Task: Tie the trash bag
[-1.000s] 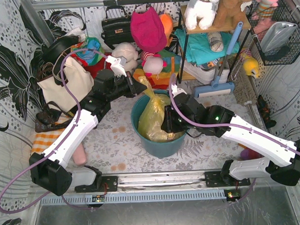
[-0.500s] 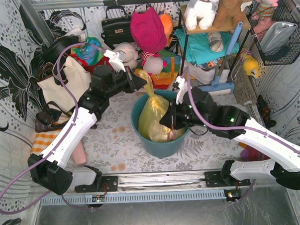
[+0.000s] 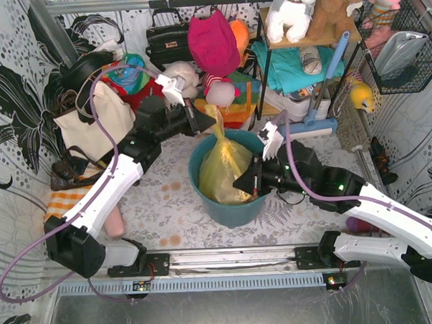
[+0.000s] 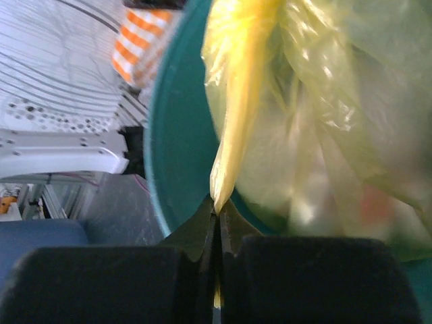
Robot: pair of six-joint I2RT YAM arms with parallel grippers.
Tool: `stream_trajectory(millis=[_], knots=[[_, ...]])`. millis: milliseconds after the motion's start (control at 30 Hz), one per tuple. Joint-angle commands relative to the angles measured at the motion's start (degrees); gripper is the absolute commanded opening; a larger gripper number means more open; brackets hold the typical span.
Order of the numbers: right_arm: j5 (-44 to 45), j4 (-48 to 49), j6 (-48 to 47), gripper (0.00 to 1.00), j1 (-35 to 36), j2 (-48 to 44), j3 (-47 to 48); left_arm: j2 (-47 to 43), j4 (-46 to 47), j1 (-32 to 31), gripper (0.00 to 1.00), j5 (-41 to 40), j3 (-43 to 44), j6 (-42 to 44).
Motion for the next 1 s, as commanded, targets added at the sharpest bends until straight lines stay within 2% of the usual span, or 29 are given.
stream_trajectory(millis=[0,300,400,667,867,967], knots=[[-1.9,5.4,4.0,0.0,-0.2,-1.7,-4.3,2.5,4.5,0.2,0.0,0.5,-3.7,-0.9],[-1.9,5.1,-0.6,0.0,-0.1,-0.6,7.6,3.8,-4.5,0.0,0.0,-1.1,12.6,2.7],[-2.0,5.7,0.0,0.0,-0.2,-2.2,5.5,3.0,-4.3,-0.1,0.0,-1.0,10.0,2.3],[-3.7,11.0,7.0,0.0,-0.2,-7.8,-10.1,1.5,-0.4,-0.6,0.0,-3.5,-5.2,1.0],[-6.8,11.4,4.0,0.0,-0.1,-6.8,-4.7,5.5,-7.9,-0.6,0.0,-8.2,4.3,6.2],[-8.9,12.2,2.8,0.0,-0.2,-6.4,-1.3,5.2,-8.7,-1.6,0.0,-10.2,8.7,7.1]])
